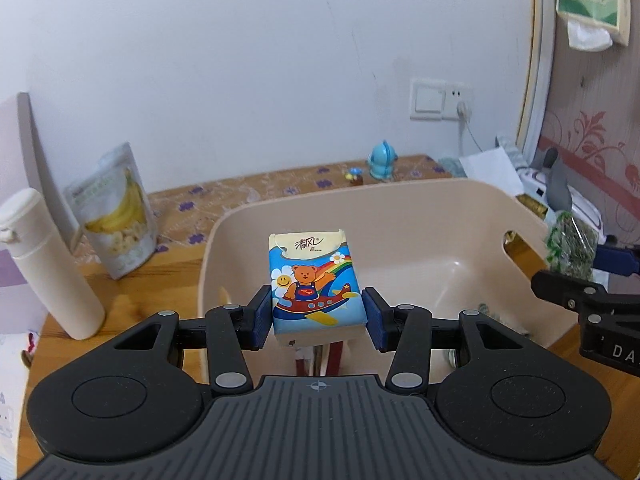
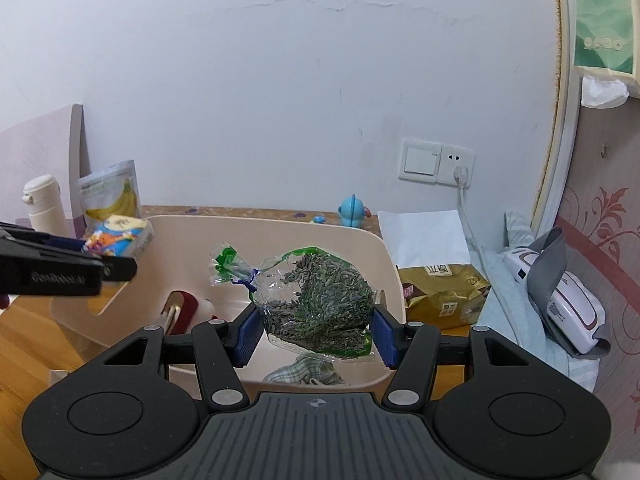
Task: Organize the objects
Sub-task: 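Lift the tissue pack with the left tool while the right tool carries the herb bag over the bin, then open the left tool over the bin while the right tool releases the herb bag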
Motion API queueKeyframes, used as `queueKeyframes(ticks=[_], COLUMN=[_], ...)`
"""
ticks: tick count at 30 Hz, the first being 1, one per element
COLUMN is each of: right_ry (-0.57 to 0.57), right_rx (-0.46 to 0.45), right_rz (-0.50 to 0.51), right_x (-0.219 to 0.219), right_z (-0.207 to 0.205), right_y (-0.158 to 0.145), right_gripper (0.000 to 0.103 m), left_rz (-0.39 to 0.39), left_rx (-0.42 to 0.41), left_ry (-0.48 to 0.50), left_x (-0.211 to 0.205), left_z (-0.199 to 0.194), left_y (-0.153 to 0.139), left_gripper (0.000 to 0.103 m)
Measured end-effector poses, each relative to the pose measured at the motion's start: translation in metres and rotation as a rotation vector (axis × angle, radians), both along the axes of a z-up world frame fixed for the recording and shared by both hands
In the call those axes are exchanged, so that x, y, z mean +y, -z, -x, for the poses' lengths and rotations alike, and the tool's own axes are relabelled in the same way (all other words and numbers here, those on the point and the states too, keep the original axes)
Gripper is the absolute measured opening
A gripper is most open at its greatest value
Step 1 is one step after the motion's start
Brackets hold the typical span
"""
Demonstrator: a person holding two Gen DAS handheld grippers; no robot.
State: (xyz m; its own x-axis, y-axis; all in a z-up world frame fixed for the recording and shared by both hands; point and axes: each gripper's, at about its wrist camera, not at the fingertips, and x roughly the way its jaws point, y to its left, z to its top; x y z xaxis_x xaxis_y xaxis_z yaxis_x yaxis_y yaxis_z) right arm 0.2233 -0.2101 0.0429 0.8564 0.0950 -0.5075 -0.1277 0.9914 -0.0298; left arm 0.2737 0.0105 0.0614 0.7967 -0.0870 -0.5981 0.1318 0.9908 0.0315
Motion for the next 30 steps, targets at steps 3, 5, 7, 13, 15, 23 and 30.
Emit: queueKeyframes(ticks=[3,5,7,13,15,23,30], right_ry=[-0.004,-0.009,-0.013,-0.027,-0.029,-0.043,-0.040], right_rx=[0.015,0.027,0.041,0.106,0.126,0.171,0.181], right_rz=[0.011,0.019,0.022,0.043,0.052,0.066,0.084], right_x=[0.004,0.007,0.010,0.016,0.017,0.022,0.023], right_z=[-0.010,-0.016,-0.022,-0.041,-0.046,-0.056,-0.058], right_y=[0.004,0.007,0.009,0.022,0.027,0.038,0.037], right_gripper=[0.056,0.056,0.056,0.056,0.056,0.056,0.060], left_rz=[-0.011,-0.013,-0.020,-0.023,-0.024,-0.033,-0.032], left_rx=[0.019,0.027,0.036,0.080,0.095,0.143,0.167], left_ry=[0.004,0.007,0.011,0.023,0.022,0.033,0.026], left_x=[-0.004,-0.006,-0.008,-0.014,-0.014,-0.015,-0.014], left_z=[-0.010,-0.016,-0.022,-0.035,-0.038,-0.047,-0.052], left_y=[0.007,0.011,0.015,0.027,0.030,0.038,0.039], left_gripper=[0.048,0.048,0.048,0.049,0.049,0.049,0.050])
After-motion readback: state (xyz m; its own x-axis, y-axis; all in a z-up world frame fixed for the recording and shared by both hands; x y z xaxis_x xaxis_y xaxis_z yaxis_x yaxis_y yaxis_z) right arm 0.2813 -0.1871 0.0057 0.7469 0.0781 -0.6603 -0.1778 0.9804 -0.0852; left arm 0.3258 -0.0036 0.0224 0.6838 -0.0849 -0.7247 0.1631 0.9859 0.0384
